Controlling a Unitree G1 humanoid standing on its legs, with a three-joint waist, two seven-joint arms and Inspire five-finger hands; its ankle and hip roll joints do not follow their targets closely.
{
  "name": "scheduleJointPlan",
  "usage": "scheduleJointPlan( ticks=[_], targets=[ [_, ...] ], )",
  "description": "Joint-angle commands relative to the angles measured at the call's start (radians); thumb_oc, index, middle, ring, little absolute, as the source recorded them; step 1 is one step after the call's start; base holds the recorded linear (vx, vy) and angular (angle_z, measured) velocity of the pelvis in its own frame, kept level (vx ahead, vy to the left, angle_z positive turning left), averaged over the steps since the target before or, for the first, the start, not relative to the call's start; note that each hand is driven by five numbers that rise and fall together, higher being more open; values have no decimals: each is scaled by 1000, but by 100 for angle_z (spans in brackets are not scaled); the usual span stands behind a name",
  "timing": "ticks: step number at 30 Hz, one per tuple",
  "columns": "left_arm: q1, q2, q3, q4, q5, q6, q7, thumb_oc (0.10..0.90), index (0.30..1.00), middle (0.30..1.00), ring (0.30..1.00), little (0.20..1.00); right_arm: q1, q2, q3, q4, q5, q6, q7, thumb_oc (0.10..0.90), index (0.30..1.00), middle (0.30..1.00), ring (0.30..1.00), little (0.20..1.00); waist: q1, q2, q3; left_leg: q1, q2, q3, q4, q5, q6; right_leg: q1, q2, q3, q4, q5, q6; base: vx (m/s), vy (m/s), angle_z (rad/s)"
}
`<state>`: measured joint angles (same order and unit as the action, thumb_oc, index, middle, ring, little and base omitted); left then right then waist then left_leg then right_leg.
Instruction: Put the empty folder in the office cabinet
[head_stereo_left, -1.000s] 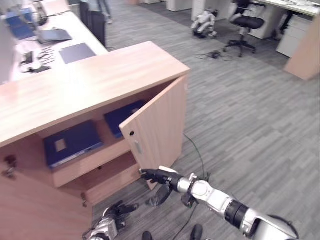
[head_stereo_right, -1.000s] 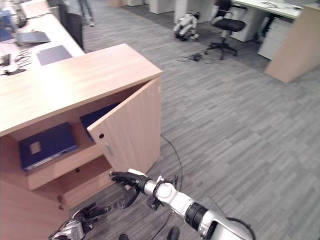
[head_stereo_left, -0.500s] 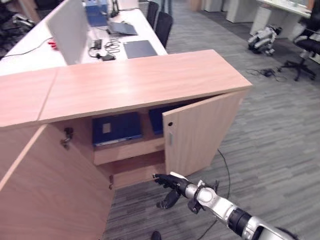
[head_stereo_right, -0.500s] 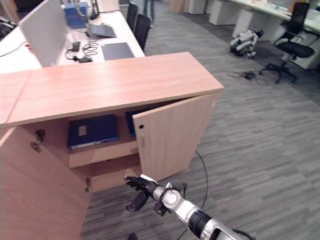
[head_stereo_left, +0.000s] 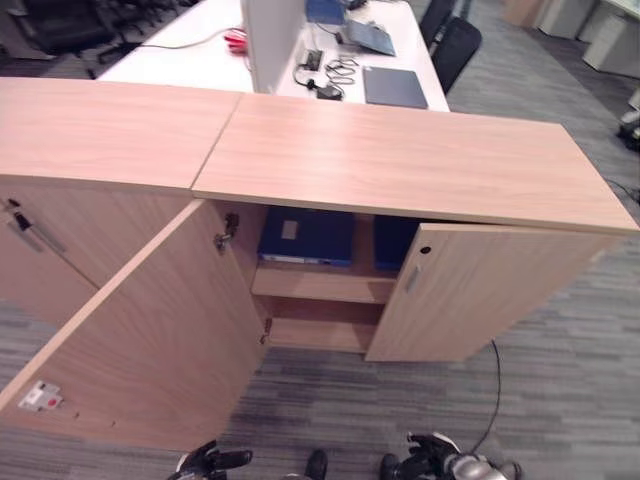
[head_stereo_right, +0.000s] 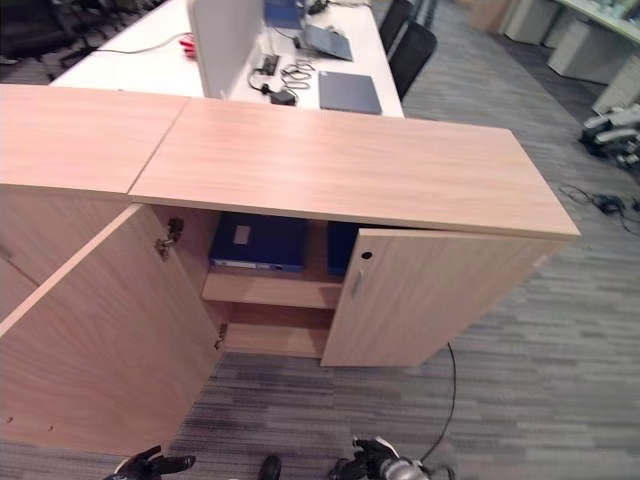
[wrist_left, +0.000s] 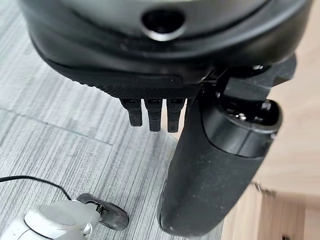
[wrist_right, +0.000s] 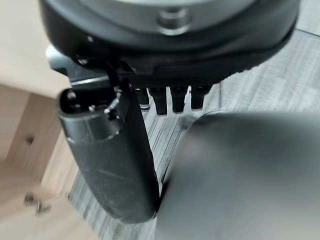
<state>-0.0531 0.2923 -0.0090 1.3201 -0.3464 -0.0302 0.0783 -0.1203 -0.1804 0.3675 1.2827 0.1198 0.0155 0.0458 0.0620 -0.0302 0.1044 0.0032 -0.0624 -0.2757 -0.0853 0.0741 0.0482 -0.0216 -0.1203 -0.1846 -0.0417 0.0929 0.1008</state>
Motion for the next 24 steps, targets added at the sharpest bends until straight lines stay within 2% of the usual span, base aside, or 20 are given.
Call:
scheduleJointPlan(
  ticks=[1, 2, 3, 4, 5, 8, 11, 13, 14, 15, 16, 17, 18, 19, 20, 21, 22, 23, 24],
  targets=[
    [-30, 33, -3, 3, 12, -28, -17, 800, 900, 900, 900, 900, -12, -30, 10, 31, -35, -2, -35, 800, 900, 900, 900, 900, 14, -7, -19, 29, 3, 105, 0, -96, -42, 6, -24, -18, 66, -100, 41, 64, -192, 38],
    [-23, 27, 2, -1, -1, -30, -21, 800, 900, 900, 900, 900, 1, -31, -10, 61, -39, -1, -42, 800, 900, 900, 900, 900, 19, -4, -18, 20, 14, 83, 3, -91, -61, 15, -16, -44, 54, -106, 36, 27, -122, 34],
    [-23, 27, 2, -1, -1, -30, -21, 800, 900, 900, 900, 900, 1, -31, -10, 62, -39, -1, -42, 800, 900, 900, 900, 900, 18, -4, -18, 20, 14, 81, 3, -91, -61, 16, -16, -45, 53, -106, 35, 36, -263, 31],
    [-13, 16, 6, 0, -16, -30, -27, 800, 900, 900, 900, 900, 23, -32, -32, 87, -36, -4, -45, 800, 900, 900, 900, 900, 24, 1, -12, 8, 26, 40, 4, -79, -83, 26, -9, -86, 49, -120, 25, 10, -143, 44],
    [-13, 16, 6, 0, -16, -30, -27, 800, 900, 900, 900, 900, 23, -32, -32, 87, -36, -4, -45, 800, 900, 900, 900, 900, 23, 1, -11, 8, 26, 40, 5, -79, -83, 27, -9, -86, 49, -120, 25, 21, -216, 69],
    [-1, -3, 9, 5, -35, -25, -35, 800, 900, 900, 900, 900, 48, -39, -58, 106, -29, -4, -52, 800, 900, 900, 900, 900, 33, 9, -1, -10, 42, -17, 3, -58, -110, 46, 0, -147, 45, -140, 11, 9, -193, 85],
    [8, -25, 8, 9, -58, -21, -44, 800, 900, 900, 900, 900, 78, -40, -67, 108, -18, -9, -54, 800, 900, 900, 900, 900, 52, 22, 28, -53, 70, -76, -2, -13, -159, 64, 22, -240, 42, -174, -16, -32, -243, 164],
    [12, -29, 7, 12, -63, -21, -45, 800, 900, 900, 900, 900, 80, -43, -71, 106, -8, -12, -56, 800, 900, 900, 900, 900, 54, 22, 33, -71, 79, -80, -2, -1, -170, 71, 29, -268, 34, -178, -22, -46, -133, 138],
    [-5, -34, 15, 19, -81, -23, -30, 800, 900, 900, 900, 900, 65, -62, -88, 90, 24, -18, -60, 800, 900, 900, 900, 900, 40, 19, 66, -120, 118, 91, 5, 47, -176, 82, 16, -313, 21, -174, -15, -43, -80, 55],
    [-13, -34, 23, 24, -84, -21, -26, 800, 900, 900, 900, 900, 57, -66, -88, 87, 31, -18, -58, 800, 900, 900, 900, 900, 36, 15, 75, -116, 154, 243, 10, 47, -172, 98, 12, -321, 11, -183, -6, -64, -48, 58],
    [-15, -35, 32, 24, -95, -18, -25, 800, 900, 900, 900, 900, 51, -67, -90, 87, 42, -16, -58, 800, 900, 900, 900, 900, 32, 16, 74, -116, 185, 362, 12, 54, -164, 106, 6, -344, 0, -174, -4, -4, -33, 48],
    [-15, -35, 33, 24, -95, -17, -25, 800, 900, 900, 900, 900, 50, -67, -89, 87, 42, -16, -58, 800, 900, 900, 900, 900, 34, 16, 75, -114, 186, 365, 12, 54, -164, 106, 7, -341, 0, -173, -4, -38, -12, 78],
    [-17, -31, 47, 25, -113, -15, -21, 800, 900, 900, 900, 900, 49, -67, -98, 93, 61, -14, -60, 800, 900, 900, 900, 900, 32, 25, 66, -110, 213, 439, 9, 58, -168, 115, 7, -364, -11, -170, -5, 10, -16, 74],
    [-19, -18, 71, 31, -122, -14, -14, 800, 900, 900, 900, 900, 51, -69, -129, 105, 103, -15, -60, 800, 900, 900, 900, 900, 22, 46, 45, -110, 251, 520, 2, 82, -183, 129, 10, -397, -21, -170, -10, 9, -17, 62],
    [-19, -18, 71, 31, -122, -14, -14, 800, 900, 900, 900, 900, 51, -69, -129, 105, 103, -15, -60, 800, 900, 900, 900, 900, 21, 46, 45, -110, 251, 520, 2, 82, -183, 129, 10, -397, -21, -170, -10, 36, 25, 67],
    [-32, 4, 99, 32, -136, -15, -4, 800, 900, 900, 900, 900, 64, -77, -165, 118, 134, -14, -59, 800, 900, 900, 900, 900, 7, 64, 31, -113, 291, 622, 0, 126, -200, 140, 2, -446, -20, -172, -17, 14, 30, 93],
    [-31, 4, 99, 32, -136, -15, -4, 800, 900, 900, 900, 900, 64, -77, -165, 118, 134, -14, -59, 800, 900, 900, 900, 900, 7, 64, 31, -113, 292, 622, 0, 127, -201, 140, 2, -446, -20, -173, -17, 32, 19, 128],
    [-38, 31, 132, 19, -155, -15, 2, 800, 900, 900, 900, 900, 87, -85, -194, 133, 141, -14, -61, 800, 900, 900, 900, 900, 4, 81, 20, -107, 322, 685, -1, 149, -204, 155, 5, -489, -16, -182, -29, 30, -19, 109],
    [-42, 46, 144, 13, -162, -16, 5, 800, 900, 900, 900, 900, 98, -88, -203, 138, 140, -11, -62, 800, 900, 900, 900, 900, 5, 86, 15, -108, 330, 701, 0, 161, -208, 162, 9, -503, -14, -185, -32, 41, -7, 90]
  ],
)
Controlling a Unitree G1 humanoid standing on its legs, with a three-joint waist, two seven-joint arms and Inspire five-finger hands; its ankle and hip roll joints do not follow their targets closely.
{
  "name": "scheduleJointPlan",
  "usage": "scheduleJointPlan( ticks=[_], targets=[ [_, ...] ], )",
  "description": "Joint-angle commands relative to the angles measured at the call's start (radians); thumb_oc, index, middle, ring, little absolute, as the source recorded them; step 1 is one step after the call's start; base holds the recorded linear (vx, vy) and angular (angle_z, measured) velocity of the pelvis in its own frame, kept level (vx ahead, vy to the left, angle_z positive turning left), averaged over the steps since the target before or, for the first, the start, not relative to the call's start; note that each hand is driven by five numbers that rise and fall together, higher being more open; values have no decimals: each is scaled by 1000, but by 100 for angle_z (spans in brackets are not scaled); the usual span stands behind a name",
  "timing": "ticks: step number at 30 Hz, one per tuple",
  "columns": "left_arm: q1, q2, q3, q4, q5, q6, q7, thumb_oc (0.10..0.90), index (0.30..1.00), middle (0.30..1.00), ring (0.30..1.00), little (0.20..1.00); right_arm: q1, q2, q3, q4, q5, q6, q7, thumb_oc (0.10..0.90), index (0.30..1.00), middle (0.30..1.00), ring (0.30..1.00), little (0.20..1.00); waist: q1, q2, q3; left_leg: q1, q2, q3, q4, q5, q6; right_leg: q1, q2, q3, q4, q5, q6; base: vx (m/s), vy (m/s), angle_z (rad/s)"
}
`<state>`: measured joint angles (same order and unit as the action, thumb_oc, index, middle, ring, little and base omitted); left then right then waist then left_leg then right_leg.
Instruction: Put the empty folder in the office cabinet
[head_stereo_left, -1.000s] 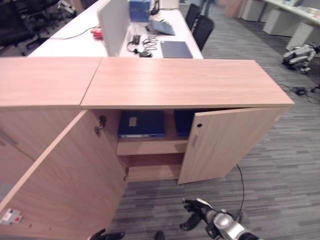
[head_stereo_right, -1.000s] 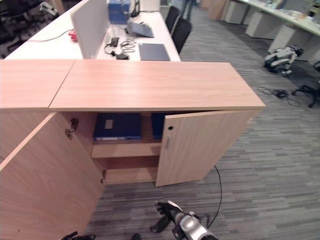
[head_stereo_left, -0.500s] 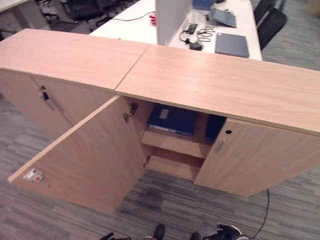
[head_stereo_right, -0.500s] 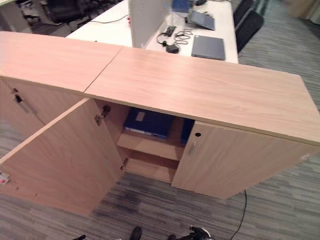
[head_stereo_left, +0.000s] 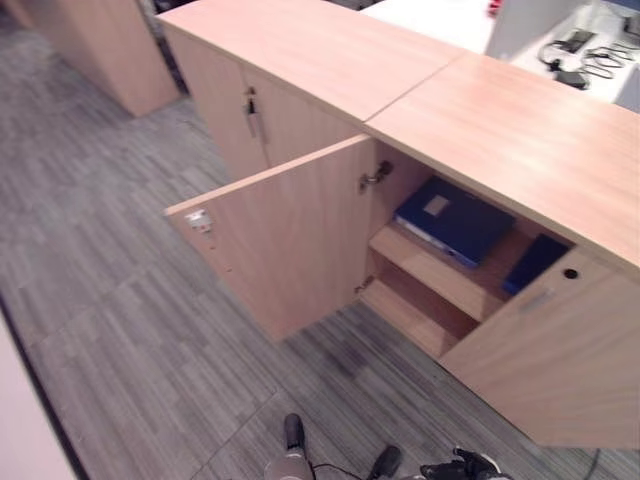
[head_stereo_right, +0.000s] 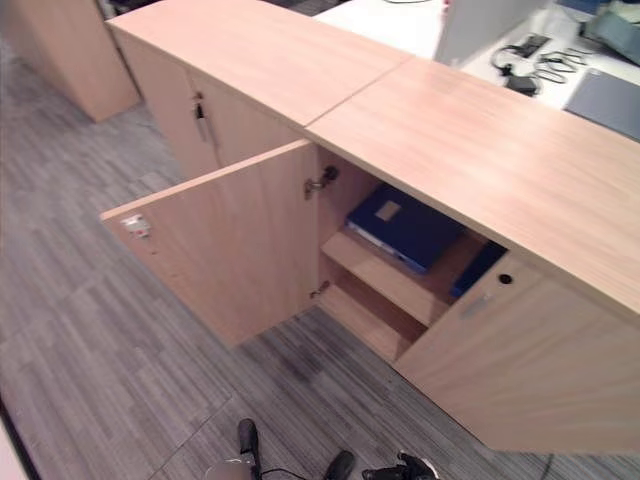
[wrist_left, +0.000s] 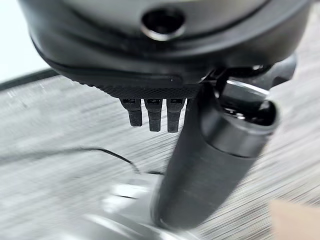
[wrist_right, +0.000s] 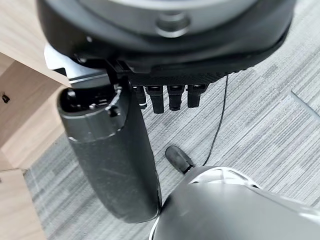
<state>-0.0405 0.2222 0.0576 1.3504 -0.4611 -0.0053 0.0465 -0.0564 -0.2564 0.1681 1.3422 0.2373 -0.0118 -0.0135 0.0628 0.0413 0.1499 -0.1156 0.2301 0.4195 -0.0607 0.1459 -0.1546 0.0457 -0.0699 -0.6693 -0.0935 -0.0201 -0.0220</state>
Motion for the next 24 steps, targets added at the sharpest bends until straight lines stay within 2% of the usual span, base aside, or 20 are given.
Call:
scheduleJointPlan(
  ticks=[1, 4, 6, 7, 11, 13, 20, 24],
  targets=[
    [-58, 134, 92, -27, -53, -41, 38, 800, 900, 900, 900, 900, 45, -19, -14, 81, 16, 20, -3, 800, 900, 900, 900, 900, 3, 20, -38, 11, 47, 21, -24, 101, -9, 101, -39, -34, 39, -73, 90, 22, 1, 62],
    [-56, 171, 92, -65, -25, -43, 26, 800, 900, 900, 900, 900, 63, -32, -26, 82, -15, 26, 0, 800, 900, 900, 900, 900, 2, 27, -50, 17, 56, 41, -22, 113, -12, 110, -32, -45, 38, -69, 87, 33, 44, 37],
    [-51, 208, 79, -102, 23, -49, 15, 800, 900, 900, 900, 900, 59, -44, -31, 79, -31, 28, 6, 800, 900, 900, 900, 900, 3, 25, -58, 21, 57, 40, -20, 106, -13, 109, -31, -28, 31, -59, 89, 36, 101, 5],
    [-51, 246, 82, -148, 39, -58, 20, 800, 900, 900, 900, 900, 51, -49, -21, 73, -41, 28, 15, 800, 900, 900, 900, 900, 9, 21, -63, 23, 56, 17, -18, 97, -12, 103, -32, 1, 21, -57, 90, 41, 134, -7],
    [-71, 324, 91, -258, 80, -76, 42, 800, 900, 900, 900, 900, 48, -44, -1, 67, -52, 26, 35, 800, 900, 900, 900, 900, 21, -5, -66, 26, 41, -21, -14, 72, -1, 97, -37, 42, 12, -47, 99, 23, 107, -44],
    [-124, 372, 69, -286, 105, -84, 38, 800, 900, 900, 900, 900, 35, -111, -33, 99, -54, 36, 44, 800, 900, 900, 900, 900, 21, -21, -70, 20, 28, -28, -13, 61, 6, 97, -45, 46, 12, -35, 111, 34, 103, -21],
    [-238, 406, -3, -479, 165, -83, 51, 800, 900, 900, 900, 900, 29, -160, -76, 133, -86, 57, 57, 800, 900, 900, 900, 900, -7, -46, -88, 26, -29, -27, -15, -9, 43, 67, -91, 61, 12, 24, 156, 57, 166, 2],
    [-326, 383, -83, -556, 210, -77, 39, 800, 900, 900, 900, 900, 12, -172, -71, 146, -94, 70, 74, 800, 900, 900, 900, 900, -27, -67, -96, 28, -58, -24, -20, -46, 63, 37, -117, 74, 9, 58, 179, 32, 172, -9]
  ],
)
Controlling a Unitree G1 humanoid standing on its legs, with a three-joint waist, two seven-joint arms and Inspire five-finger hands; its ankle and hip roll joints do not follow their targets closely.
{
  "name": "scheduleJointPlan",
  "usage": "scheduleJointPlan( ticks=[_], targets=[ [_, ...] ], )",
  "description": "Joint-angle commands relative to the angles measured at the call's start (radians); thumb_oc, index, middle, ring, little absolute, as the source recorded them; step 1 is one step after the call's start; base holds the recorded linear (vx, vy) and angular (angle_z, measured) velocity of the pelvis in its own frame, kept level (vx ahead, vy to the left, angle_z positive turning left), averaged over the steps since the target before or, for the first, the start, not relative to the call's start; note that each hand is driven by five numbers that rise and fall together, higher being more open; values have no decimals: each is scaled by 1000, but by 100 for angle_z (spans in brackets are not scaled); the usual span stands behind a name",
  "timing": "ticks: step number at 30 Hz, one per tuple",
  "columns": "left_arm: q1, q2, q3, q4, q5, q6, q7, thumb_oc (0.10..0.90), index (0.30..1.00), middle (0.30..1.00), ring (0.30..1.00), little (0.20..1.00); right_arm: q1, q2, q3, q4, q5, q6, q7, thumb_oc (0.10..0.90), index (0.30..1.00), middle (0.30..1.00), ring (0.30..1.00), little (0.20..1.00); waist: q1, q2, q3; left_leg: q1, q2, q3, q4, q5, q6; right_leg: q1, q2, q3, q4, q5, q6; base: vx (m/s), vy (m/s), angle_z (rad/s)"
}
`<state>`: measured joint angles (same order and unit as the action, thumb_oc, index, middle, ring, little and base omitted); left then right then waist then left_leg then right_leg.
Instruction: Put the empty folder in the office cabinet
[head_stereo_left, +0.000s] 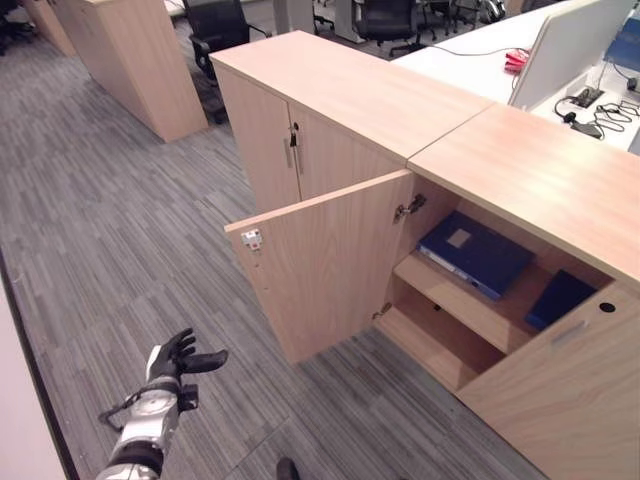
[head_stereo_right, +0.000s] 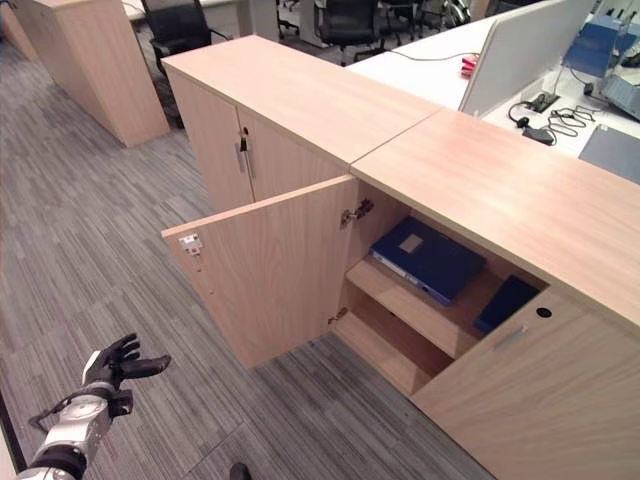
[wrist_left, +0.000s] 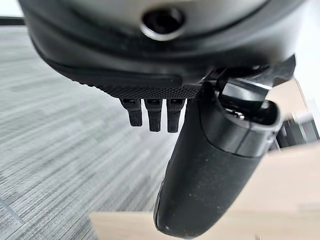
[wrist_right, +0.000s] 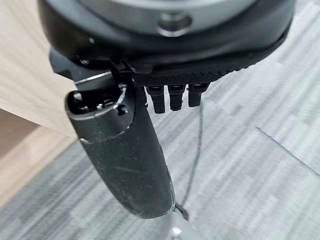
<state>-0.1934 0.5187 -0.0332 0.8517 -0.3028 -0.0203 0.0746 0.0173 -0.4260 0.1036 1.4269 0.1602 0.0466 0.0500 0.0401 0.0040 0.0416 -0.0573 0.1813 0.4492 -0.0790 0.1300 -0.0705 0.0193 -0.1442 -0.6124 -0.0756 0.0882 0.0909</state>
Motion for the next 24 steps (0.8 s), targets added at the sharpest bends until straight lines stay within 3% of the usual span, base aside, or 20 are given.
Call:
scheduleJointPlan(
  ticks=[1, 12, 20, 24],
  targets=[
    [-217, 62, -42, -80, 64, -55, -9, 800, 900, 900, 900, 900, -81, -14, -17, 78, -3, 18, 12, 800, 900, 900, 900, 900, -6, -34, 5, -26, -21, -54, -3, -45, -12, 58, -52, 19, -10, -41, 74, 43, 108, -7],
    [-550, -69, -255, 138, 72, -38, -32, 800, 900, 900, 900, 900, -137, -56, -9, 135, 14, 37, 17, 800, 900, 900, 900, 900, -62, -52, -30, 20, -53, -25, -8, -79, 7, 43, -65, 45, -12, -16, 92, 18, 44, -6],
    [-726, -121, -231, 362, -67, -31, 1, 800, 900, 900, 900, 900, -163, -62, 26, 138, 9, 46, 9, 800, 900, 900, 900, 900, -95, -64, -45, 41, -48, -9, -8, -80, 5, 29, -51, 67, -12, -14, 89, 17, -22, -8],
    [-761, -135, -249, 347, -74, -39, 3, 800, 900, 900, 900, 900, -167, -66, 27, 153, 26, 47, 5, 800, 900, 900, 900, 900, -105, -71, -45, 49, -39, 1, -8, -77, 1, 21, -42, 77, -12, -14, 88, 14, -42, -8]
  ],
)
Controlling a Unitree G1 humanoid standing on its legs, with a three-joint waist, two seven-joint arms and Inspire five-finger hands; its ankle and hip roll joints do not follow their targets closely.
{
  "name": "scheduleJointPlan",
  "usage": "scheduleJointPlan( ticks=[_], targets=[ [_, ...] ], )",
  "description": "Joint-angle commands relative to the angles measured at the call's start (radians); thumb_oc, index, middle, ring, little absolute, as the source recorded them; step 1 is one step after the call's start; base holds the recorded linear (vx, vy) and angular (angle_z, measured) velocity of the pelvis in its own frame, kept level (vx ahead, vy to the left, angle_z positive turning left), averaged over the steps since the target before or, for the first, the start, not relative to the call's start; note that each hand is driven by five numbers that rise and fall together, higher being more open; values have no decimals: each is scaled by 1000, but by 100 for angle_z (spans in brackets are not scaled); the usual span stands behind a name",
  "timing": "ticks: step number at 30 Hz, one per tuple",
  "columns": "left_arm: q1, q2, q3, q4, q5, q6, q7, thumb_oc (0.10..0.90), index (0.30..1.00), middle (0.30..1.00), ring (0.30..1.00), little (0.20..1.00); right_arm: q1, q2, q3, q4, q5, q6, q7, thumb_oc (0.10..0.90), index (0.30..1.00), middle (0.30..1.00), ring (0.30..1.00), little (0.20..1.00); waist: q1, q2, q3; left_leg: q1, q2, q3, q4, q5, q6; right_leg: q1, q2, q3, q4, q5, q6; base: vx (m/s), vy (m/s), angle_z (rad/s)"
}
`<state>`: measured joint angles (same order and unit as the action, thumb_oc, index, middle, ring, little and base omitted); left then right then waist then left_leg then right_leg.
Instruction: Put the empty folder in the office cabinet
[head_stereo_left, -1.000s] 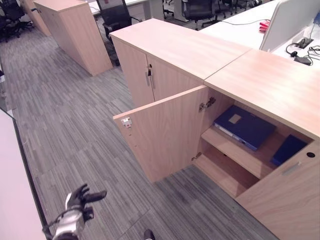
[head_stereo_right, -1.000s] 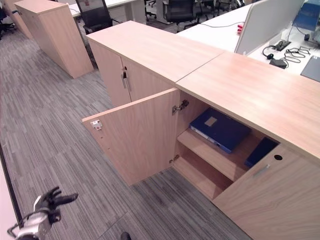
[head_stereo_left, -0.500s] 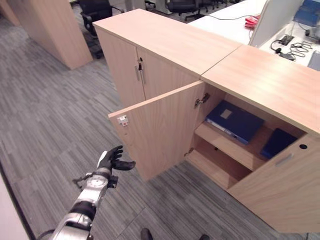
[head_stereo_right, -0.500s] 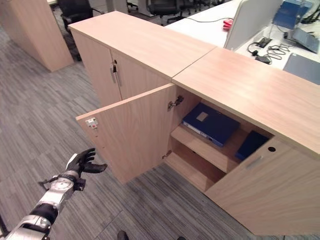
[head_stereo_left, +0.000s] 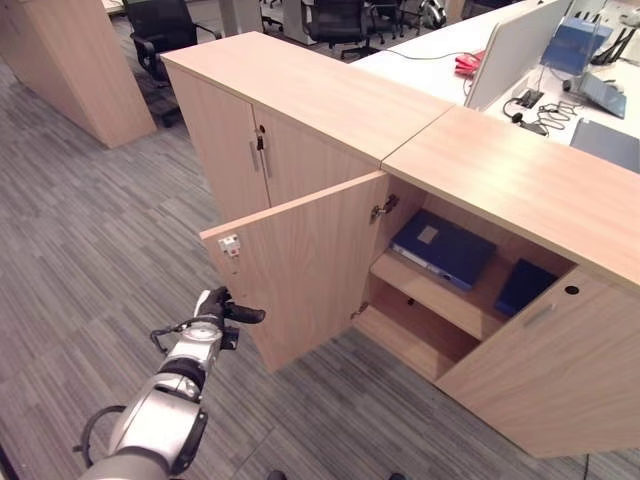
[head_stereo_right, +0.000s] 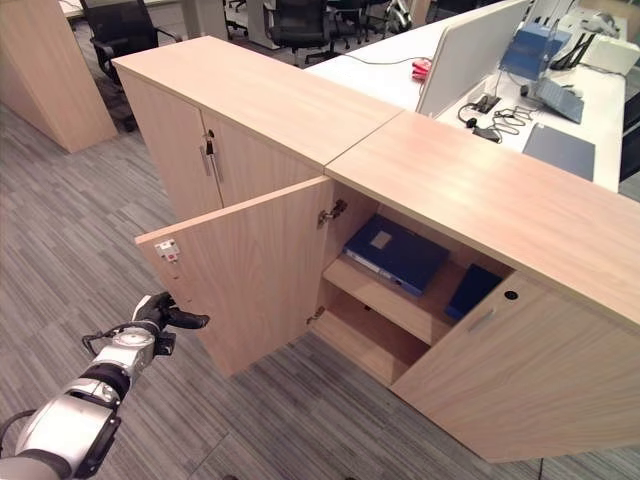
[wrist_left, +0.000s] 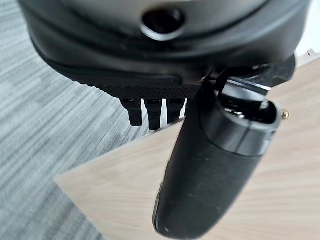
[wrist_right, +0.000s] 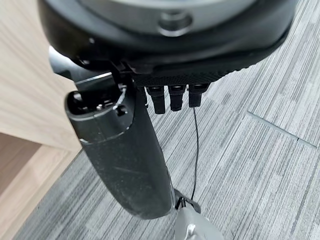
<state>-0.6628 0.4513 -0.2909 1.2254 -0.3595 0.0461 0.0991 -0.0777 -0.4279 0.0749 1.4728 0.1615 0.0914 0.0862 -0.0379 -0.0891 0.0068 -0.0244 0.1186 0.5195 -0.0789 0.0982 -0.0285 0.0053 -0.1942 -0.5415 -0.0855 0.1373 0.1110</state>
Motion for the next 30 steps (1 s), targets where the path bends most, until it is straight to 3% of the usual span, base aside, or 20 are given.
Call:
scheduleJointPlan(
  ticks=[1, 4, 6, 11, 16, 19, 21, 22, 24, 27, 30],
  targets=[
    [-289, -75, 6, -38, -24, -107, -24, 800, 900, 900, 900, 900, -73, -68, 54, 114, 25, 4, -32, 800, 900, 900, 900, 900, -26, 22, -10, 17, 25, -69, -8, -45, -42, 36, 9, 7, -2, -64, 68, 9, -54, -1],
    [-282, -120, -5, -72, -62, -117, -31, 800, 900, 900, 900, 900, -79, -80, 45, 136, 27, 11, -30, 800, 900, 900, 900, 900, -23, 21, -9, 21, 33, -65, -7, -41, -45, 38, 13, 8, -2, -69, 65, 3, -41, -2],
    [-297, -131, -6, -86, -89, -122, -24, 800, 900, 900, 900, 900, -43, -4, 85, 75, 27, -8, -28, 800, 900, 900, 900, 900, -43, 20, -9, 27, 36, -53, -8, -40, -46, 34, 16, 20, -2, -65, 65, -14, -11, -2],
    [-293, -101, 22, -40, -112, -119, -37, 800, 900, 900, 900, 900, -41, -22, 100, 59, -10, -9, -4, 800, 900, 900, 900, 900, -53, 9, -9, 27, 46, -35, -5, -30, -55, 20, 26, 44, -2, -64, 61, -29, -43, -20],
    [-313, -104, -24, -126, -88, -133, -41, 800, 900, 900, 900, 900, -61, -8, 128, 38, -6, -19, -5, 800, 900, 900, 900, 900, -51, 3, -6, 23, 53, -34, -4, -23, -59, 18, 30, 46, -2, -66, 59, -11, -37, -10],
    [-242, -162, -111, -508, -141, -165, -115, 800, 900, 900, 900, 900, -30, 13, 136, 22, -25, -34, -6, 800, 900, 900, 900, 900, -48, 0, 5, 14, 56, -42, -3, -17, -60, 22, 32, 31, -2, -69, 56, -22, -43, 5],
    [-236, -160, -111, -517, -141, -161, -114, 800, 900, 900, 900, 900, -28, 13, 136, 21, -26, -34, -6, 800, 900, 900, 900, 900, -48, 0, 3, 14, 56, -42, -3, -17, -60, 22, 32, 30, -2, -69, 56, -17, -21, 15],
    [-150, -172, -118, -684, -217, -165, -170, 800, 900, 900, 900, 900, -22, 22, 126, 21, -42, -39, -8, 800, 900, 900, 900, 900, -45, 2, 13, 11, 57, -45, -3, -17, -60, 23, 32, 25, -2, -71, 57, -24, -22, 19],
    [-42, -178, -144, -851, -254, -153, -234, 800, 900, 900, 900, 900, -22, 35, 118, 22, -58, -40, -11, 800, 900, 900, 900, 900, -40, 5, 19, 12, 58, -46, -3, -18, -60, 24, 33, 23, -2, -74, 56, -29, -20, 10],
    [91, -124, -220, -1075, -174, -138, -329, 800, 900, 900, 900, 900, -21, 54, 116, 16, -73, -53, 1, 800, 900, 900, 900, 900, -25, 10, 27, 14, 61, -48, -3, -22, -60, 29, 34, 23, -2, -79, 55, 0, 0, 0],
    [182, -83, -249, -1161, -173, -122, -386, 800, 900, 900, 900, 900, -15, 54, 120, 16, -85, -57, 13, 800, 900, 900, 900, 900, -16, 12, 28, 18, 61, -49, -2, -24, -62, 34, 35, 24, -2, -81, 53, -6, -14, 1]
  ],
)
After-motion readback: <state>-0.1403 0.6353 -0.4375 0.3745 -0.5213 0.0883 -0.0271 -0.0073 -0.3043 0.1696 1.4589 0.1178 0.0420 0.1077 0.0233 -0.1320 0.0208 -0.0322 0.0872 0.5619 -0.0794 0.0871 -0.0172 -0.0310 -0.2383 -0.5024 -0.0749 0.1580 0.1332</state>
